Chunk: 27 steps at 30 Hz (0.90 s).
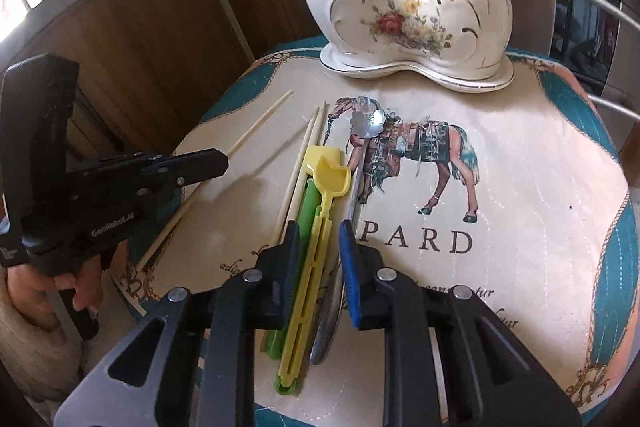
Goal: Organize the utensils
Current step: 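Grasp a wooden chopstick with the left tool while the right tool grasps the yellow spoon, then lift the chopstick and yellow spoon and carry both over the ceramic holder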
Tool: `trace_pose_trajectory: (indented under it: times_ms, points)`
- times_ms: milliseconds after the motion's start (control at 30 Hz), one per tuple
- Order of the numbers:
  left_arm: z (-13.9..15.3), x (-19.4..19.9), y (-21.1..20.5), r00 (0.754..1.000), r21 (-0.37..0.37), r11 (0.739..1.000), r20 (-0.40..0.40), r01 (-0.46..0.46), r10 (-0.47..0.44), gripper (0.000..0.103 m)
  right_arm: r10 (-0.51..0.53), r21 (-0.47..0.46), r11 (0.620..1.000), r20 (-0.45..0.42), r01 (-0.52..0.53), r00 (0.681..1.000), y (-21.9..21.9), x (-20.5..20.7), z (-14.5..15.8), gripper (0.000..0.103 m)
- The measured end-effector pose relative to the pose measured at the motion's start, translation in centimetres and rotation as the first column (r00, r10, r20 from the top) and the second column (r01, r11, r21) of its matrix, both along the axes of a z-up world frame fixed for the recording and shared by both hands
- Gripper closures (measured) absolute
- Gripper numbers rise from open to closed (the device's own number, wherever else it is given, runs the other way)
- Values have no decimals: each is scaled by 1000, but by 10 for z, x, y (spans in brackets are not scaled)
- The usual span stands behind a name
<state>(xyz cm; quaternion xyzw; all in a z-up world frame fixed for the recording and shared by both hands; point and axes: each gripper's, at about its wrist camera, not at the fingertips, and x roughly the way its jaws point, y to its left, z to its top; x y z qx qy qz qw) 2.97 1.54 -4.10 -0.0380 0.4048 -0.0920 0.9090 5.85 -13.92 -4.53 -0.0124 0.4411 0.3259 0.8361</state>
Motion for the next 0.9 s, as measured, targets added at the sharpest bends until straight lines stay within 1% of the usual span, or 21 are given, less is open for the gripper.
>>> trace_pose_trajectory:
  times_ms: [100, 167, 200, 233, 300, 367, 500, 600, 733, 833, 900]
  points:
    - [-1, 1, 2, 1000, -14, 1000, 0, 5, -5, 98, 16, -5, 1000, -25, -16, 1000, 8, 6, -3, 82]
    - [-3, 2, 2, 1000, -14, 1000, -10, 5, -6, 98, 19, -7, 1000, -26, -19, 999, 11, 8, -6, 82]
    - [-4, 1, 3, 1000, -18, 1000, -10, 5, -6, 98, 13, 1, 1000, -33, -13, 999, 11, 10, -6, 83]
    - [-3, 1, 3, 1000, -23, 1000, -9, 7, -8, 98, 9, 13, 1000, -37, -9, 999, 9, 11, -6, 88]
    - [0, 0, 4, 1000, -25, 1000, -2, 7, -7, 98, 2, 34, 999, -28, -1, 1000, 5, 9, -3, 93]
    - [4, -1, 6, 1000, -28, 1000, 12, 4, -3, 98, -6, 44, 999, 6, 6, 1000, 1, 7, 2, 93]
    - [8, -2, 5, 1000, -34, 999, 26, 3, -2, 98, -9, 78, 997, 43, 6, 999, -5, 2, 11, 93]
    - [16, -6, 6, 998, -58, 998, 67, 10, -6, 98, -17, 135, 991, 83, 5, 996, -15, -2, 21, 93]
    - [34, -14, 9, 985, -113, 993, 173, 36, -16, 98, -50, 198, 980, 165, 17, 985, -25, -4, 35, 93]
    - [47, -17, 11, 972, -135, 990, 234, 42, -9, 98, -88, 232, 972, 244, 30, 966, -31, -3, 51, 93]
    - [59, -16, 13, 958, -144, 988, 288, 47, -4, 98, -123, 260, 965, 304, 42, 945, -37, 2, 67, 93]
